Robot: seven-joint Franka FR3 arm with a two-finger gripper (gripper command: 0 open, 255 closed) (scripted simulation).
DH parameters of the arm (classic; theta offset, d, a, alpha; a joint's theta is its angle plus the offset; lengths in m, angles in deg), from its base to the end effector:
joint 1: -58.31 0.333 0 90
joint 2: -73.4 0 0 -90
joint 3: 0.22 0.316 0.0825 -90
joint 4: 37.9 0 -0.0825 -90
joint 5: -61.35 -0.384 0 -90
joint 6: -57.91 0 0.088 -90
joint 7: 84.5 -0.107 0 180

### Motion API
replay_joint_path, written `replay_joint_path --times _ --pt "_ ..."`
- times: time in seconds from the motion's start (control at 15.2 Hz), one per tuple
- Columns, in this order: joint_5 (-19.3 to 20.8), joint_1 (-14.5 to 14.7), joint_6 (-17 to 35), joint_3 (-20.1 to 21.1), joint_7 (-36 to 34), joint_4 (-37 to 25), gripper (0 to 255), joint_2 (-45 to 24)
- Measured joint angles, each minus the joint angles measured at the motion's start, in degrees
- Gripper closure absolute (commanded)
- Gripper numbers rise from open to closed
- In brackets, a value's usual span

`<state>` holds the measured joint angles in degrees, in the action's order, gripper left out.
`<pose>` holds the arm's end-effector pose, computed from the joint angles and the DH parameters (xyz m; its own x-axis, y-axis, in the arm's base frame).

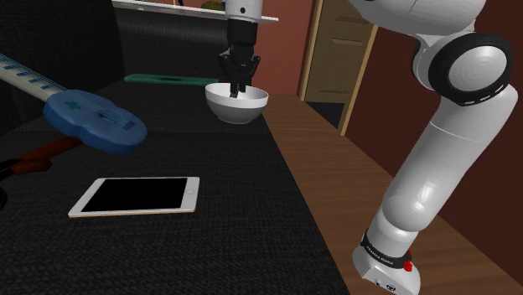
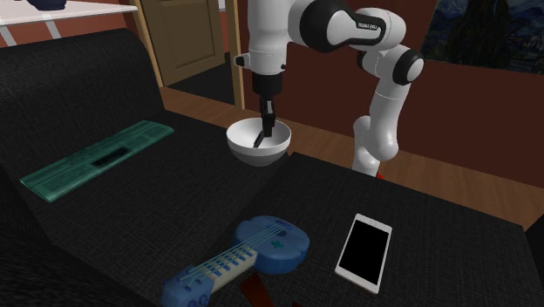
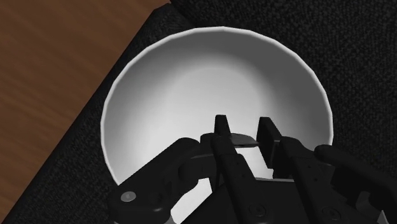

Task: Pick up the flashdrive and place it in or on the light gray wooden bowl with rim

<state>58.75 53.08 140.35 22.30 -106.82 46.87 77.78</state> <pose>0.4889 0.1682 0.6929 0.9964 -0.0819 0.0218 -0.0813 -0.9964 -0.0257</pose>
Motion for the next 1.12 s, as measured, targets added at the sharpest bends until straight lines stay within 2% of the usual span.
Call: replay_joint_path --times 0.26,0.33,0.73,1.12 --pt "0.0 0.0 0.1 0.0 0.0 0.1 255 0.1" --pt "0.0 0.0 0.1 0.0 0.0 0.1 0 0.1" --pt "0.0 0.0 0.1 0.0 0.0 0.1 0 0.1" --pt "1.7 0.6 -8.1 0.8 -1.3 -12.2 0 -4.4"
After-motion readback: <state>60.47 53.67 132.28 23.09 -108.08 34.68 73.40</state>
